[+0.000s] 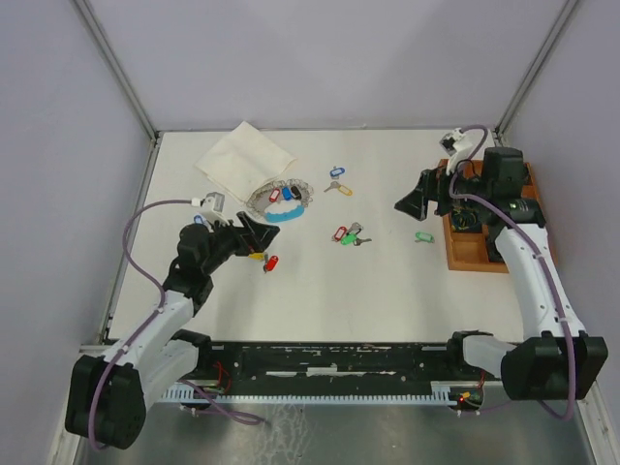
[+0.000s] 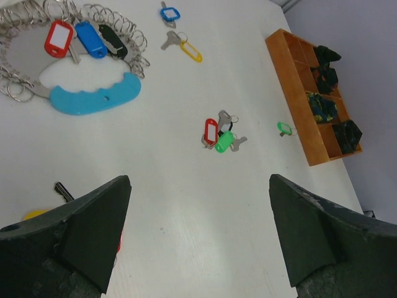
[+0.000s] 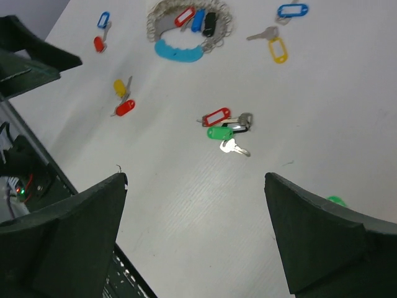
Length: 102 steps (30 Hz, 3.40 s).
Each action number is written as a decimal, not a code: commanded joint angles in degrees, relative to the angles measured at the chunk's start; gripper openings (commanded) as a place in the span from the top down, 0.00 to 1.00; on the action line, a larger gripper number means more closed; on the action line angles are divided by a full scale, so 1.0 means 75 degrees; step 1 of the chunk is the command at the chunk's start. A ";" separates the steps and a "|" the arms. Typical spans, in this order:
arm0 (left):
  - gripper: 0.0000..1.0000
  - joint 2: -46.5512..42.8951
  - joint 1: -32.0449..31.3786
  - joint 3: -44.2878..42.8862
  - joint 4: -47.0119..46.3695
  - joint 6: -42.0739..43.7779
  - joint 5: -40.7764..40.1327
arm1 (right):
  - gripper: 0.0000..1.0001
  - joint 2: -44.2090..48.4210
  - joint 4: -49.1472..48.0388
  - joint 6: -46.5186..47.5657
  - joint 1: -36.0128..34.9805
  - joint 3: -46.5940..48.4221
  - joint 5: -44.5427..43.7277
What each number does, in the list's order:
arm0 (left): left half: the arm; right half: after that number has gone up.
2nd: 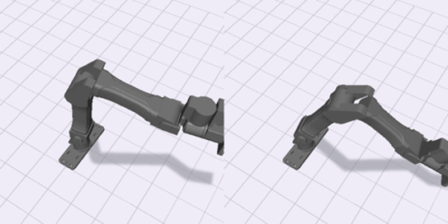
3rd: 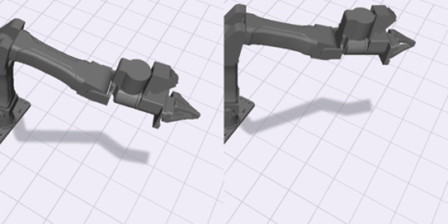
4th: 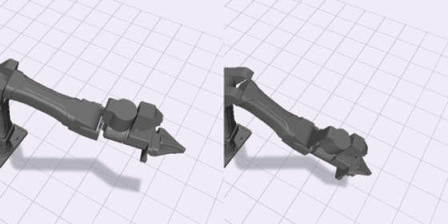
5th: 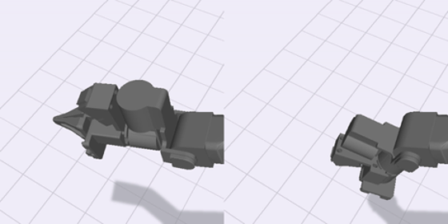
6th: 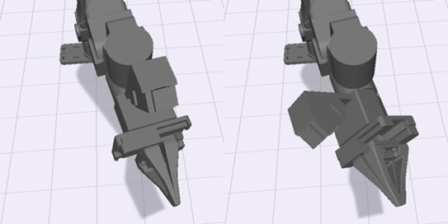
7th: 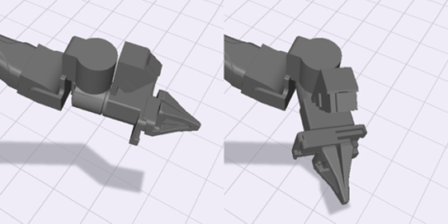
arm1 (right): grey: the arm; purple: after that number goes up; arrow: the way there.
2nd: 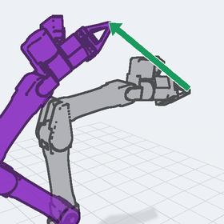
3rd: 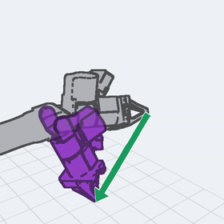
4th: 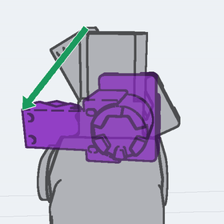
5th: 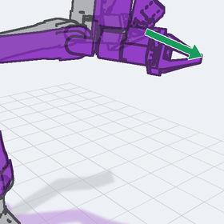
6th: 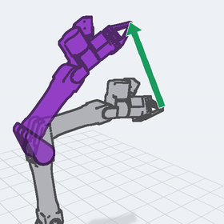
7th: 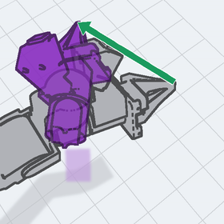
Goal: Remove the keys from the keyring
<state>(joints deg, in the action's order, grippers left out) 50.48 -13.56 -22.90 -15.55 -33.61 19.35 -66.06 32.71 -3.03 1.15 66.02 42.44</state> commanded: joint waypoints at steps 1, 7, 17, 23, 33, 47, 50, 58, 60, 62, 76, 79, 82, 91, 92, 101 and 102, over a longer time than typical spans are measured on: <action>0.01 0.0641 -0.0140 0.0382 -0.1861 -0.0516 -0.0199 | 0.00 -0.0555 -0.0418 0.0909 -0.0444 -0.0231 0.1625; 0.02 0.2088 -0.0172 0.0307 -0.2557 -0.0421 -0.0560 | 0.00 -0.1057 -0.0203 0.1730 -0.0853 -0.0421 0.1765; 0.12 0.4714 0.0061 -0.1806 -0.1377 0.0460 -0.2536 | 0.00 -0.1503 0.1595 0.3344 -0.0944 0.0409 0.1430; 0.28 0.5930 -0.0227 -0.4072 0.0981 0.1462 -0.4141 | 0.00 -0.1640 0.1880 0.3540 -0.1025 0.0611 0.1328; 0.50 0.7723 -0.0519 -0.6865 0.3011 0.3762 -0.3890 | 0.00 -0.1621 0.1936 0.3620 -0.1087 0.0607 0.1384; 0.54 0.9050 -0.0436 -0.8126 0.3207 0.3664 -0.3014 | 0.00 -0.1639 0.2121 0.3869 -0.1161 0.0618 0.1437; 0.50 0.9040 -0.0442 -0.8150 0.3244 0.3666 -0.3105 | 0.00 -0.1644 0.2134 0.3875 -0.1172 0.0618 0.1467; 0.52 0.9069 -0.0458 -0.8413 0.3120 0.3675 -0.2907 | 0.00 -0.1631 0.2167 0.3887 -0.1170 0.0621 0.1503; 0.55 0.9076 -0.0475 -0.8563 0.3088 0.3759 -0.2926 | 0.00 -0.1642 0.2173 0.3891 -0.1165 0.0630 0.1522; 0.58 0.9133 -0.0477 -0.8776 0.3225 0.3852 -0.3011 | 0.00 -0.1654 0.2189 0.3906 -0.1172 0.0636 0.1514; 0.61 0.9048 -0.1032 -0.8853 0.3136 0.3533 -0.1381 | 0.00 -0.1778 0.2272 0.4019 -0.1213 0.0634 0.1572; 0.60 0.9199 -0.1324 -0.8978 0.3098 0.3423 -0.1625 | 0.00 -0.1830 0.2280 0.4016 -0.1226 0.0643 0.1577; 0.60 0.9383 -0.1626 -0.9088 0.3103 0.3378 -0.2344 | 0.00 -0.1851 0.2283 0.4027 -0.1242 0.0642 0.1567; 0.62 1.0163 -0.2217 -1.0093 0.3525 0.3274 -0.4510 | 0.00 -0.1889 0.2341 0.4099 -0.1260 0.0657 0.1573; 0.62 1.0304 -0.2275 -1.0296 0.3645 0.3203 -0.4722 | 0.00 -0.1885 0.2364 0.4112 -0.1274 0.0667 0.1573; 0.62 1.0928 -0.2857 -1.0978 0.3974 0.2711 -0.6393 | 0.00 -0.1881 0.2429 0.4186 -0.1278 0.0689 0.1558; 0.62 1.0954 -0.2911 -1.1013 0.4006 0.2666 -0.6498 | 0.00 -0.1887 0.2435 0.4197 -0.1278 0.0697 0.1555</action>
<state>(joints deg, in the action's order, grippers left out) 131.68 -33.39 -102.43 13.93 -10.11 -21.82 -80.20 50.92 27.14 -8.14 68.47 52.66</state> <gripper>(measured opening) 0.379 0.998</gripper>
